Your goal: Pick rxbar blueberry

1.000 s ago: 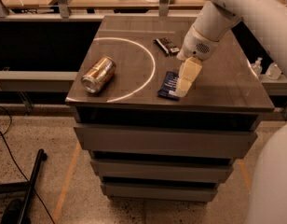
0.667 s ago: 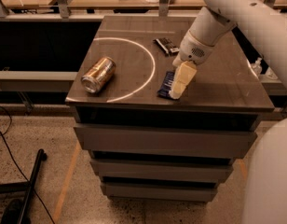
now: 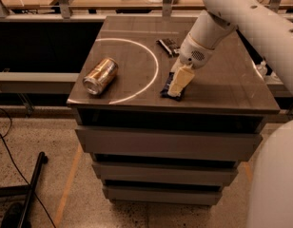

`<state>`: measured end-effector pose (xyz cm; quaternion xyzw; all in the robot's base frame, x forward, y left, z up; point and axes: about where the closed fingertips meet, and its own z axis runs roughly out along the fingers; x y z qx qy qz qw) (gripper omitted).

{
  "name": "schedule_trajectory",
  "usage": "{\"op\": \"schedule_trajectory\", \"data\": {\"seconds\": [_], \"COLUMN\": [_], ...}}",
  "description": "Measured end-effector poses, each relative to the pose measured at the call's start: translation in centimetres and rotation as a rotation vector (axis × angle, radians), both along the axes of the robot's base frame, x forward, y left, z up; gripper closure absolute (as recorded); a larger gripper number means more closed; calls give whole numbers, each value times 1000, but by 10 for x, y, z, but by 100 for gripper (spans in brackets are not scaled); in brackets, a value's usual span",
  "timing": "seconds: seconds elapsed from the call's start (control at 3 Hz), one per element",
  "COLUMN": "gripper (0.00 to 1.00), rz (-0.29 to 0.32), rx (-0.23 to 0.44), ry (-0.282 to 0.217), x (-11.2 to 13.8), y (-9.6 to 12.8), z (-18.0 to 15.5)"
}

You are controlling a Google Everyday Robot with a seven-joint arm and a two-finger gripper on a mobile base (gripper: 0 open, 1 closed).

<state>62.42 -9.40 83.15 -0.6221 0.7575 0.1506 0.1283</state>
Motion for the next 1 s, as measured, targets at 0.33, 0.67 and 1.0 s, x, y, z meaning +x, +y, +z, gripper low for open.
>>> {"op": "schedule_trajectory", "data": {"seconds": [0.33,0.67,1.0], "gripper": [83,100,100], "rz": [0,0,-20], "rx": [0,0,55], "ry": [0,0,-44], "x": [0,0,0], "y": [0,0,-13], "z": [2,4,30]}}
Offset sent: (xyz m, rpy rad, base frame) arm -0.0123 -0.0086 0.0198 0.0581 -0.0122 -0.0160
